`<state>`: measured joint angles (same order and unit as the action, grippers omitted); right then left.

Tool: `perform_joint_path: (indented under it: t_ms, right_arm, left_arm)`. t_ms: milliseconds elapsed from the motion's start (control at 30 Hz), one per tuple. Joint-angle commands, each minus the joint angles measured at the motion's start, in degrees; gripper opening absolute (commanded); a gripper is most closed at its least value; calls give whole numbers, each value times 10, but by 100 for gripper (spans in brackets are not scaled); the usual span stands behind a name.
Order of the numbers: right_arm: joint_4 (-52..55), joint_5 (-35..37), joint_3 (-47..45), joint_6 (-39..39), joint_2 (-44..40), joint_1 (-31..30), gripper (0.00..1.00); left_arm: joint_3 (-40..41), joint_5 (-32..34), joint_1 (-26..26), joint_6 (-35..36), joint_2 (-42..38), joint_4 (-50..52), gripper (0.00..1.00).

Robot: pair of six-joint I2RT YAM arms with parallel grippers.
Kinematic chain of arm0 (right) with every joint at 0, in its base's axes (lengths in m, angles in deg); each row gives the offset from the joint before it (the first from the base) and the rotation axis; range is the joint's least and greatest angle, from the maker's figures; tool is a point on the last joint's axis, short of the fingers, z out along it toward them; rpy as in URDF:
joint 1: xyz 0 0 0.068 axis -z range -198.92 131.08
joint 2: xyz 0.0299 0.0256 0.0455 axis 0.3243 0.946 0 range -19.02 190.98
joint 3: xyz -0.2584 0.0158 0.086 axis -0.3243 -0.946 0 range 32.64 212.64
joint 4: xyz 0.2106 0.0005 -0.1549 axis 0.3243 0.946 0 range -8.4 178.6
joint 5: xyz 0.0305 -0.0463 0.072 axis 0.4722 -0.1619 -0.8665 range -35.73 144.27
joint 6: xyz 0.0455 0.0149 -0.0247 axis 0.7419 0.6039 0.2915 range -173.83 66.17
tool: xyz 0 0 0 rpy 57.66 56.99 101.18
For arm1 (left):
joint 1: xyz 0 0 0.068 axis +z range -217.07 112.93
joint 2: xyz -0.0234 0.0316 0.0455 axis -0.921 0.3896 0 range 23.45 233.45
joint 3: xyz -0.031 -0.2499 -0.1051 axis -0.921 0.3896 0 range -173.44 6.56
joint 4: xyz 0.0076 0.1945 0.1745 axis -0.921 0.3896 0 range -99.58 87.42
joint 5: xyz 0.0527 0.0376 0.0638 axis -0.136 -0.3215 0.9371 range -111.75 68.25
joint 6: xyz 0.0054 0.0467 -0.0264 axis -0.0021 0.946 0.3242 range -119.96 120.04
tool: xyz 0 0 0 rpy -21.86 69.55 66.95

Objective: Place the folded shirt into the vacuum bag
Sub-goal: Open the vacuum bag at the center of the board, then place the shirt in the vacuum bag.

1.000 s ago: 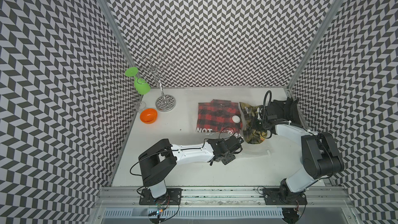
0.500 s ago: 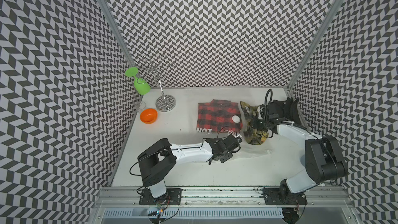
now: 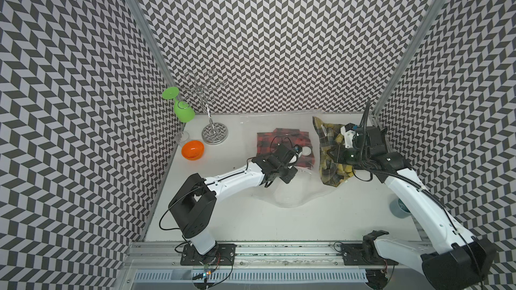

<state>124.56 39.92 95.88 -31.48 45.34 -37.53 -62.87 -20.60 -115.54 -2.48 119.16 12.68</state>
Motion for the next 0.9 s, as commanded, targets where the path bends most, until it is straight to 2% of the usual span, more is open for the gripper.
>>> perform_joint_path:
  t_ms: [0,100,200,400,433,500,600,733,867]
  right_arm:
    - [-16,-29,4,54,-52,-79,0]
    - [-95,-16,-43,141,-77,-179,0]
    - [-171,6,-106,184,-75,-240,0]
    - [-219,6,-220,184,-32,-238,0]
    - [-230,119,-237,177,-22,-232,0]
    - [-244,116,-259,177,1,-221,0]
    - [-233,92,-258,166,42,-223,0]
    - [-219,109,-262,173,49,-244,0]
    - [-167,137,-223,159,48,-259,0]
  left_arm:
    - [-31,-51,0,-15,-4,-17,0]
    - [-42,-66,5,-25,-6,-17,0]
    - [-50,-73,11,-35,-20,-18,0]
    - [-54,-86,20,-34,-67,-19,0]
    - [-56,-88,20,-33,-74,-18,0]
    - [-71,-83,21,-31,-87,-5,0]
    - [-94,-74,21,-28,-99,11,0]
    - [-106,-72,22,-31,-105,10,0]
    - [-111,-91,21,-40,-97,-1,0]
